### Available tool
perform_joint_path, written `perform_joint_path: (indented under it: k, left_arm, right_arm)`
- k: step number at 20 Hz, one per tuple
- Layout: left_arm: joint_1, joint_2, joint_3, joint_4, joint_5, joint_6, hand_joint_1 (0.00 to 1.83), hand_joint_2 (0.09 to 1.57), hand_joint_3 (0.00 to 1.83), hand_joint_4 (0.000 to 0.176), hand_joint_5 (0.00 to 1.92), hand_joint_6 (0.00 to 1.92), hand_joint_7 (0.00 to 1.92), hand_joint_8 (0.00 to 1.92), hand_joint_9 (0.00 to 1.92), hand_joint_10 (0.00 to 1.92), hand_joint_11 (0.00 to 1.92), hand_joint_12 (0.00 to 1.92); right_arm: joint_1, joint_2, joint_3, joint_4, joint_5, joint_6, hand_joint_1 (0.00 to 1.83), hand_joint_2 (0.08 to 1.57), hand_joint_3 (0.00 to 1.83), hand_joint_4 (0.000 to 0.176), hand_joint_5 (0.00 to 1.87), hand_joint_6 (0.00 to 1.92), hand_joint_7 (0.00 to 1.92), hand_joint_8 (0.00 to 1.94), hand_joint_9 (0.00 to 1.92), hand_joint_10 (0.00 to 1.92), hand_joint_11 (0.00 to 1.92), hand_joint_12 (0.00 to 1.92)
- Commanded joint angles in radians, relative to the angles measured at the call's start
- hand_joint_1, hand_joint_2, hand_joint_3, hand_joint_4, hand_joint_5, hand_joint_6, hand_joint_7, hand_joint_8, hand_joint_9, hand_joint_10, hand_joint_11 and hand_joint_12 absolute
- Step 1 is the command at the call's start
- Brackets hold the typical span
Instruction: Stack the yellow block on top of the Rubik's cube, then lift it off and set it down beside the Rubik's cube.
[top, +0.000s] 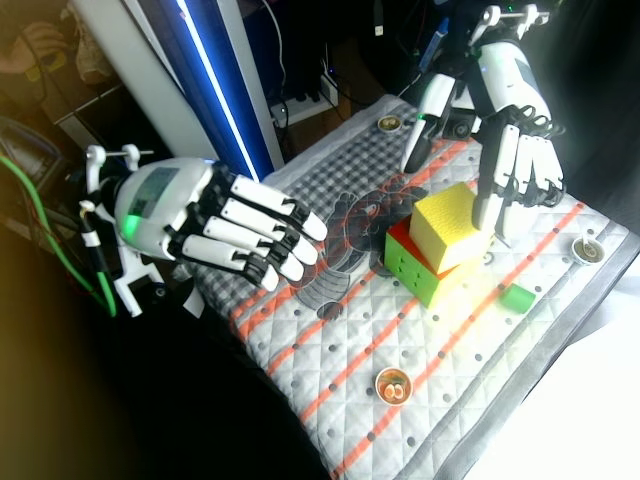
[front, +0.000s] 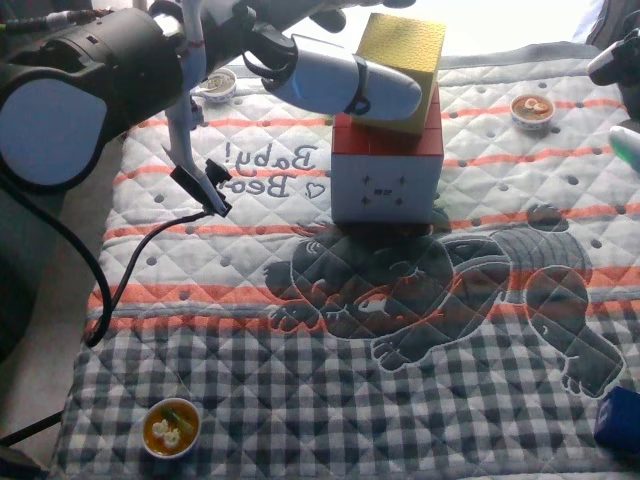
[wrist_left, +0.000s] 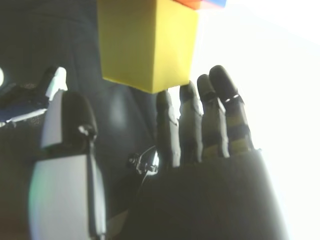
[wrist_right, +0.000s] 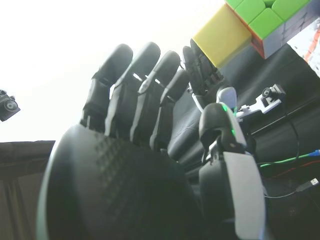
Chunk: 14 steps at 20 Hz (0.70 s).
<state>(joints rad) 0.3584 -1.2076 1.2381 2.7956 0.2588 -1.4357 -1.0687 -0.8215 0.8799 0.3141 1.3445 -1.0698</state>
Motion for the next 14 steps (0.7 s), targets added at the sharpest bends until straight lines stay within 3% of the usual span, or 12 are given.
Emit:
perform_joint_path:
  k: [1,2,3,4,5,6,7,9,10,11,12,14]
  left_arm:
    - [-0.008,-0.004,0.0,0.003,0.116,-0.006,0.8,0.94,0.0,0.087,0.36,0.0,0.28,0.01,0.22,0.11,0.0,1.24]
    - [-0.003,0.002,-0.009,0.001,0.131,-0.006,0.78,0.93,0.0,0.094,0.36,0.0,0.29,0.01,0.24,0.12,0.0,1.33]
    - [0.001,0.012,-0.022,0.001,0.153,-0.005,0.67,0.92,0.0,0.114,0.26,0.0,0.31,0.0,0.14,0.56,0.0,1.57]
    - [0.006,0.028,-0.044,0.005,0.182,-0.005,0.6,0.91,0.0,0.118,0.21,0.0,0.31,0.0,0.09,0.83,0.0,1.68]
    - [0.01,0.042,-0.061,0.009,0.208,-0.005,0.6,0.91,0.0,0.118,0.21,0.0,0.31,0.0,0.09,0.83,0.0,1.68]
    - [0.018,0.066,-0.089,0.013,0.247,-0.005,0.43,0.92,0.0,0.158,0.12,0.0,0.13,0.0,0.0,0.39,0.0,1.37]
    - [0.025,0.085,-0.114,0.017,0.289,-0.005,0.36,0.93,0.0,0.168,0.08,0.0,0.06,0.0,0.01,0.19,0.0,1.04]
    - [0.043,0.125,-0.158,0.019,0.368,-0.007,0.29,1.01,0.01,0.135,0.06,0.0,0.18,0.04,0.13,0.27,0.0,1.25]
    - [0.053,0.145,-0.177,0.024,0.406,-0.017,0.2,1.03,0.0,0.113,0.05,0.0,0.24,0.06,0.03,0.65,0.0,1.52]
    - [0.059,0.157,-0.189,0.025,0.436,-0.019,0.18,1.05,0.0,0.129,0.06,0.0,0.25,0.06,0.01,0.76,0.0,1.63]
    - [0.066,0.168,-0.2,0.025,0.465,-0.019,0.22,1.06,0.0,0.145,0.09,0.01,0.26,0.05,0.0,0.73,0.0,1.57]
    - [0.084,0.194,-0.23,0.026,0.522,-0.021,0.15,1.08,0.0,0.133,0.11,0.01,0.3,0.05,0.01,0.74,0.0,1.47]
  right_arm:
    - [0.016,0.001,0.007,-0.011,0.119,0.006,0.62,1.32,0.0,0.0,0.52,0.71,0.58,0.78,0.42,1.13,0.19,1.73]
    - [0.016,0.001,0.007,-0.011,0.119,0.007,0.63,1.3,0.0,0.0,0.51,0.71,0.58,0.76,0.41,1.09,0.17,1.73]
    - [0.018,0.001,0.008,-0.011,0.119,0.007,0.63,1.29,0.0,0.0,0.5,0.72,0.58,0.72,0.42,1.04,0.15,1.69]
    - [0.022,0.001,0.009,-0.012,0.119,0.007,0.62,1.28,0.0,0.0,0.49,0.74,0.59,0.68,0.43,0.97,0.14,1.64]
    - [0.027,0.001,0.01,-0.012,0.116,0.007,0.62,1.28,0.0,0.0,0.49,0.74,0.59,0.68,0.43,0.97,0.14,1.64]
    - [0.037,0.001,0.013,-0.016,0.108,0.007,0.58,1.18,0.0,0.0,0.4,0.58,0.51,0.44,0.4,0.69,0.14,1.41]
    - [0.056,0.0,0.018,-0.025,0.089,0.007,0.52,1.12,0.0,0.0,0.33,0.41,0.46,0.25,0.37,0.52,0.05,1.38]
    - [0.107,-0.016,0.039,-0.047,0.038,0.007,0.44,1.02,0.0,0.0,0.28,0.19,0.4,0.04,0.32,0.29,0.0,1.23]
    - [0.135,-0.028,0.052,-0.06,0.01,0.008,0.42,1.0,0.0,0.0,0.26,0.12,0.36,0.01,0.28,0.23,0.0,1.2]
    - [0.159,-0.039,0.064,-0.072,-0.017,0.008,0.4,0.97,0.0,0.0,0.26,0.1,0.35,0.0,0.27,0.22,0.0,1.19]
    - [0.182,-0.051,0.075,-0.085,-0.04,0.008,0.36,0.97,0.0,0.0,0.24,0.08,0.3,0.0,0.23,0.21,0.0,1.24]
    - [0.225,-0.069,0.092,-0.101,-0.071,0.008,0.39,0.96,0.0,0.0,0.22,0.07,0.25,0.0,0.2,0.2,0.0,1.25]
